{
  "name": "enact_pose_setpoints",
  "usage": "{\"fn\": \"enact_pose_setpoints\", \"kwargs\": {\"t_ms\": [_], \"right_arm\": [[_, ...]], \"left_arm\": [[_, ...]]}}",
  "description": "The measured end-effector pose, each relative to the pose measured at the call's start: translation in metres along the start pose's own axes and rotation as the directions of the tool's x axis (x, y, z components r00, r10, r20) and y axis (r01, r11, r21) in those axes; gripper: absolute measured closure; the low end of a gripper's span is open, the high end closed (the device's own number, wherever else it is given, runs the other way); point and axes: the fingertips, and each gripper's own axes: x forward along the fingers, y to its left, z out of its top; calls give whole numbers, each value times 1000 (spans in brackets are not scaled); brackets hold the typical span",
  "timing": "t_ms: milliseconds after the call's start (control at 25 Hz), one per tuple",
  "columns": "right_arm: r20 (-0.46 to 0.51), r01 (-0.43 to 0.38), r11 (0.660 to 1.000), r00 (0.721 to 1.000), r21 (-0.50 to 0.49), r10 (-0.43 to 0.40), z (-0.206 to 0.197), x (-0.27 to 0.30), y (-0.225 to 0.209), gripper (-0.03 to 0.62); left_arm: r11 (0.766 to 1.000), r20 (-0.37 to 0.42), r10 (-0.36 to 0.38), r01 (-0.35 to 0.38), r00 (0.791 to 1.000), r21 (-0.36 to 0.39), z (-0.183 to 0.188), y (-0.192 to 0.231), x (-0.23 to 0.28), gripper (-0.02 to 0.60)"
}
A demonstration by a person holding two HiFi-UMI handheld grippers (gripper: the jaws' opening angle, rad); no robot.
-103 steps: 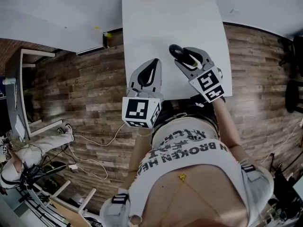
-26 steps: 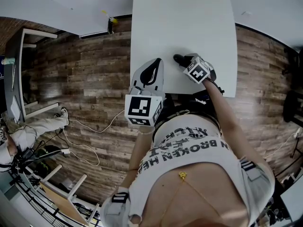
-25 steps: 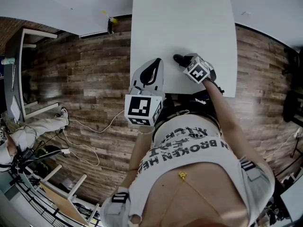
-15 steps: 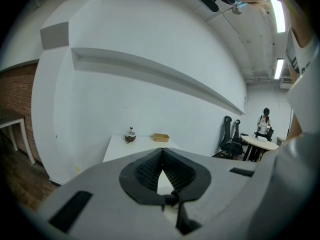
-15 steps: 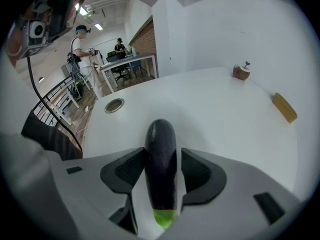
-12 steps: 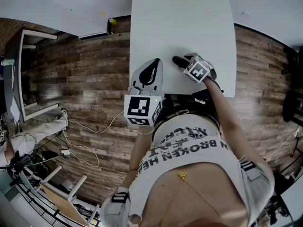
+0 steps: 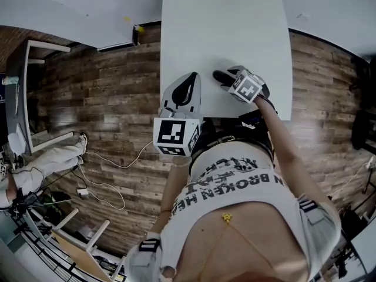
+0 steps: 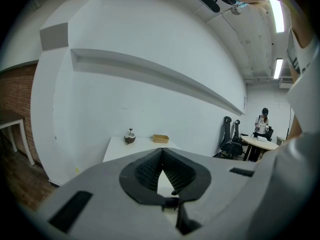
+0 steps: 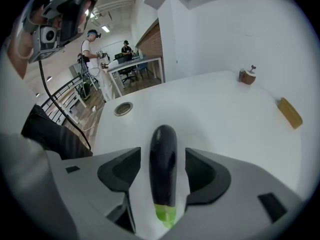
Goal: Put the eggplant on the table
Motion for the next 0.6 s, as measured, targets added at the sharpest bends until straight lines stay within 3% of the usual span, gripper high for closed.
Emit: {"fn": "enact_pose_setpoints", "kwargs": {"t_ms": [400, 600], "right_arm": [[7, -21, 999, 1000, -40, 21, 5, -7, 6, 341], [53, 6, 997, 999, -79, -1, 20, -20, 4, 341]], "left_arm": [[1000, -1, -10, 10, 1000, 6, 1, -3, 0, 577], [1000, -1, -16, 16, 1000, 6, 0, -4, 0, 577]]}}
